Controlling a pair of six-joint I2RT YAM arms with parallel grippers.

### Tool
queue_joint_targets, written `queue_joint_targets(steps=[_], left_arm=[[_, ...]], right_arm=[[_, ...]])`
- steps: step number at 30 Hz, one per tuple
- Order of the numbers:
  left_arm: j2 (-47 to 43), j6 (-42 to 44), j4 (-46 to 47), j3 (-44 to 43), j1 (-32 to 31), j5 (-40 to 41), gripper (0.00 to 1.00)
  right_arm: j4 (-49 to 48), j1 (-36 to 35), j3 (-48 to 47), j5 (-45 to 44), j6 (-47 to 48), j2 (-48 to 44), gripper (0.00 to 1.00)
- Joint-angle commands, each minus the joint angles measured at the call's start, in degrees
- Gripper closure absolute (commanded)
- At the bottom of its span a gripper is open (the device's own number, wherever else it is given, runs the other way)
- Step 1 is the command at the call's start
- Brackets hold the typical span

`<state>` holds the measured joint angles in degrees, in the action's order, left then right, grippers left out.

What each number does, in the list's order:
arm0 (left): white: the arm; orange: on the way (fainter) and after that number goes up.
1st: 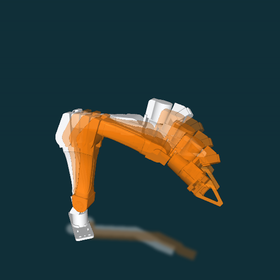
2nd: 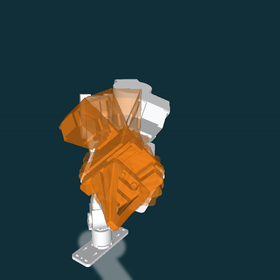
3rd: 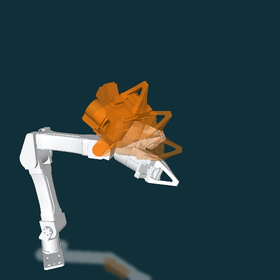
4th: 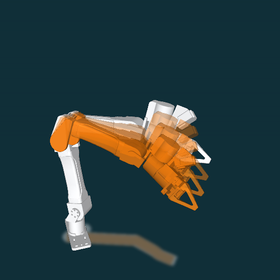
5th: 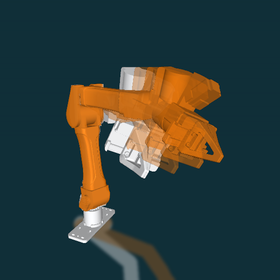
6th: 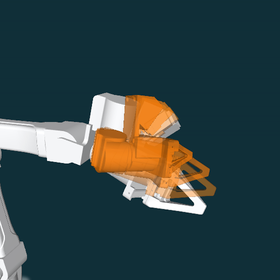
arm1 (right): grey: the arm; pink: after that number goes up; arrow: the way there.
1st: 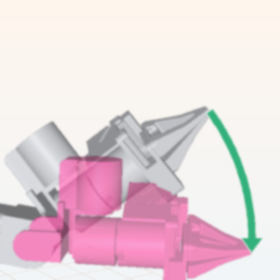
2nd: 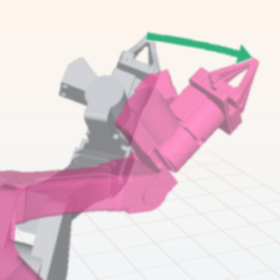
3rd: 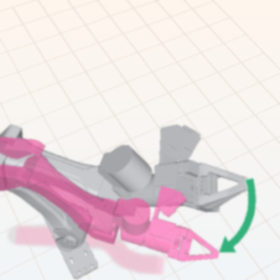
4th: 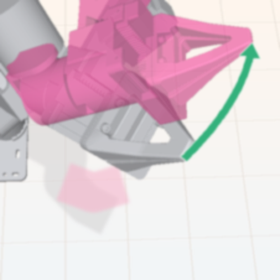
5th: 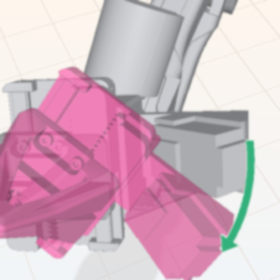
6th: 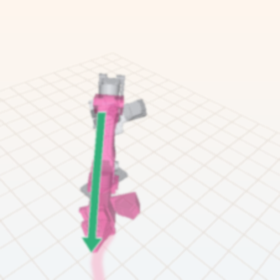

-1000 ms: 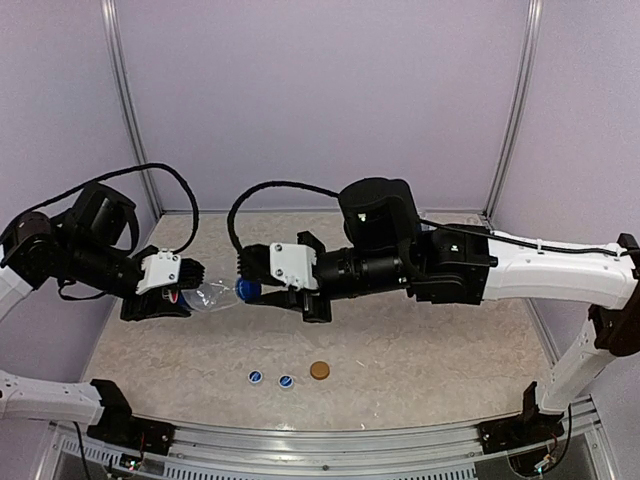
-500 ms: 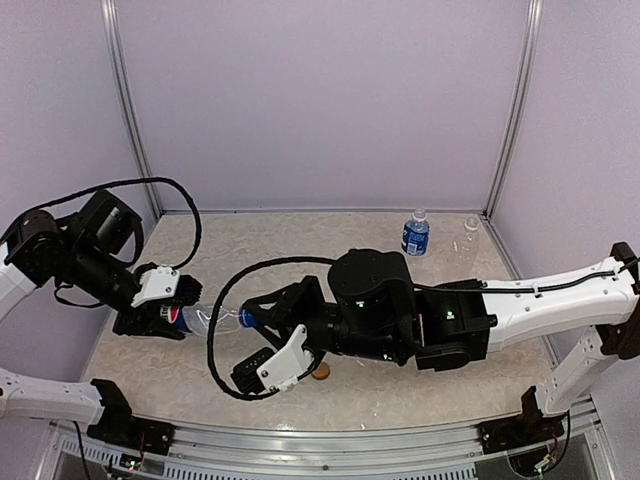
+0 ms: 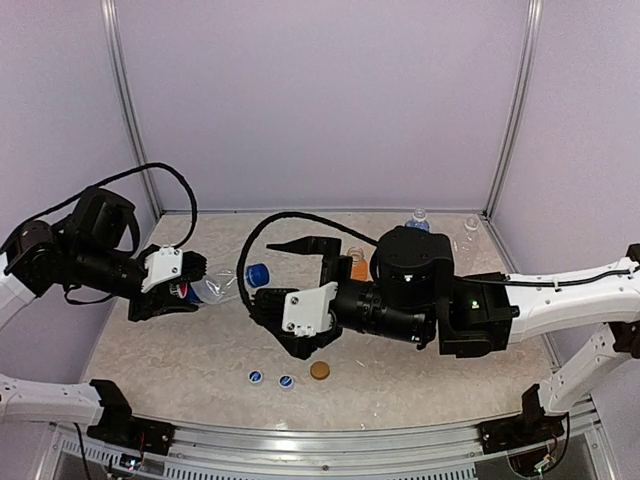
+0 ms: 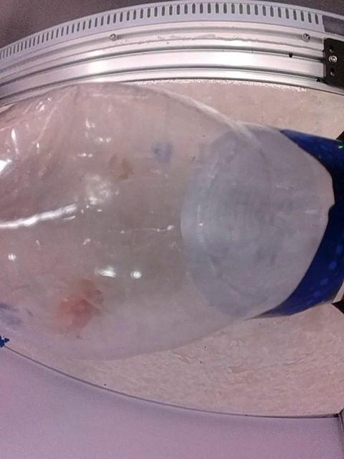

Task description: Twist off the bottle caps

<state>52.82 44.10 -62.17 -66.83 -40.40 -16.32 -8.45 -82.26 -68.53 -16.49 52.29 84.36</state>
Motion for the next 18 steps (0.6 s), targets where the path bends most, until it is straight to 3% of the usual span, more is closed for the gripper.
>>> queue_joint_targets(steps=[1,5,8,13,18], left_arm=[[-0.85,0.99,11.24,3.60,0.42,9.95,0.75],[-1.30,6.05,24.24,8.33,0.34,20.58,0.75],[-1.66,8.45,29.96,10.47,-0.07,24.16,0.74],[-2.21,10.61,32.90,12.04,-0.64,26.31,0.74],[-2.54,10.62,32.17,12.13,-0.82,25.91,0.74]], right_arm=[[0.11,5.09,-2.43,11.48,-31.95,-2.64,0.01],[2.67,13.13,-6.90,22.57,-59.41,-1.15,0.01],[3.96,17.56,-8.57,26.55,-73.23,0.56,0.03],[7.03,21.01,-11.16,28.32,-85.21,3.71,0.17],[7.85,22.20,-13.86,30.82,-88.29,6.51,0.22]])
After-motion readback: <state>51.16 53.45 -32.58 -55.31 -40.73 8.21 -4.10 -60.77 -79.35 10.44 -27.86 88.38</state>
